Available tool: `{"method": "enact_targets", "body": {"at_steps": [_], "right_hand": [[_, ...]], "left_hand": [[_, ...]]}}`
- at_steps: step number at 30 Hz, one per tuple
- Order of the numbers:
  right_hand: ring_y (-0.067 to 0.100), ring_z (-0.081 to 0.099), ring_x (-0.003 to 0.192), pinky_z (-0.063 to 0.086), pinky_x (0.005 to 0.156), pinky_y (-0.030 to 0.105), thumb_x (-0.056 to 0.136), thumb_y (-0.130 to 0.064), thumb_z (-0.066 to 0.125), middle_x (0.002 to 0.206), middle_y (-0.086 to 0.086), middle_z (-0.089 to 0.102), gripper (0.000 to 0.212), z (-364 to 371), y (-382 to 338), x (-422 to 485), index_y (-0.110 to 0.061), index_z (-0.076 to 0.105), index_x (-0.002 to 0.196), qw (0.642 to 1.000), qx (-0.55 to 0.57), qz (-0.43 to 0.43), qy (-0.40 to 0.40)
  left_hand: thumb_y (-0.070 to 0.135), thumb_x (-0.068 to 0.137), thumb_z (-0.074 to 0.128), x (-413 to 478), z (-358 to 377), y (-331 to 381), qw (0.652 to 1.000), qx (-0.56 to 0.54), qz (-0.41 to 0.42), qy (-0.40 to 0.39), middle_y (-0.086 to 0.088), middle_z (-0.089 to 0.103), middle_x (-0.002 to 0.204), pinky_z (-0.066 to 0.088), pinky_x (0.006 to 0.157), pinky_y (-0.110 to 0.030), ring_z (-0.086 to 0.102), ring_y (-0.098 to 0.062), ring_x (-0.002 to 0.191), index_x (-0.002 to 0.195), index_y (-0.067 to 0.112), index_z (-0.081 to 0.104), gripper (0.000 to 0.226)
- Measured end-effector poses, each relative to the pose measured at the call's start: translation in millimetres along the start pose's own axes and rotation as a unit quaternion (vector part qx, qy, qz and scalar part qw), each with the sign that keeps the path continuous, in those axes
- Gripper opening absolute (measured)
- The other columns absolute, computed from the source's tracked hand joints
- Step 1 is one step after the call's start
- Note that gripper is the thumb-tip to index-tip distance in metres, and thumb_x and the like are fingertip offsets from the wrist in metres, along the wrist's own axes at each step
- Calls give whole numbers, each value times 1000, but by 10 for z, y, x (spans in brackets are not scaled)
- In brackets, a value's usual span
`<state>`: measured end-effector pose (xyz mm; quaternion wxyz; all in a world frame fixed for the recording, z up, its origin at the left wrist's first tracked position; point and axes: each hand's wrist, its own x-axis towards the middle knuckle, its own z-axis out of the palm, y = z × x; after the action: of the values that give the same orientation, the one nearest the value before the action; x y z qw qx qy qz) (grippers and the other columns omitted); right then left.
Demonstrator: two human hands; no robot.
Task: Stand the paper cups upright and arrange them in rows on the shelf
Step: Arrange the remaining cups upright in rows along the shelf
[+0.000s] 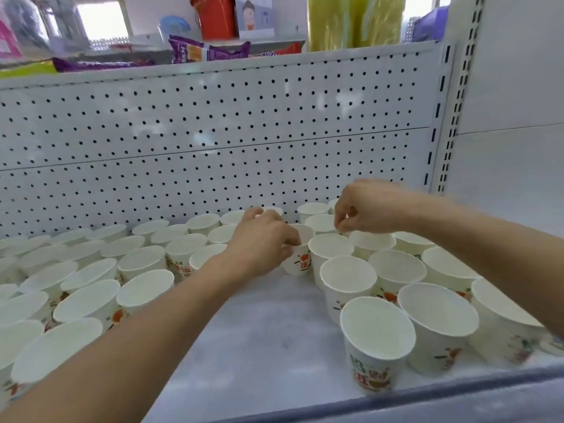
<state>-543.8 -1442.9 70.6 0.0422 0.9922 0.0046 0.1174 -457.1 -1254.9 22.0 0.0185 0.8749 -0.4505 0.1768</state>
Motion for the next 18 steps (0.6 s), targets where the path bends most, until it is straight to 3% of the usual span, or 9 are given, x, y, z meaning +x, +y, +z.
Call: {"method": "enact_targets", "body": {"at_steps": [3, 9, 14, 18], "right_hand": [[4, 48, 70, 35, 55, 24, 83, -38, 68, 74, -18, 51, 9, 120, -11, 106, -31, 72, 87, 1000, -10, 14, -22], [10, 51, 70, 28, 50, 24, 80, -42, 70, 71, -13, 53, 19, 227, -66, 197, -29, 58, 71, 999, -42, 31, -2], [14, 55, 72, 30, 51, 25, 81, -47, 65, 73, -10, 58, 24, 226, -49, 258, -28, 56, 69, 998, -50, 28, 15], [13, 56, 72, 42, 58, 26, 87, -41, 62, 74, -11, 59, 17, 74, -81, 398, -29, 60, 75, 999, 25, -10, 29]], "left_hand": [[31, 91, 58, 49, 40, -156, 999, 31, 39, 4, 4, 65, 103, 14, 108, -32, 47, -12, 112, 107, 34, 69, 20], [36, 90, 59, -23, -11, -325, 998, 20, 61, -21, 14, 67, 105, 13, 111, -33, 46, -8, 112, 110, 37, 68, 22], [48, 87, 60, -103, -238, -446, 996, -17, 51, -67, 21, 56, 122, 27, 105, -30, 44, -6, 117, 129, 42, 52, 43], [42, 93, 56, -93, -602, -758, 993, -56, -19, -99, 20, 56, 123, 41, 98, -31, 49, -6, 115, 129, 38, 51, 37]]}}
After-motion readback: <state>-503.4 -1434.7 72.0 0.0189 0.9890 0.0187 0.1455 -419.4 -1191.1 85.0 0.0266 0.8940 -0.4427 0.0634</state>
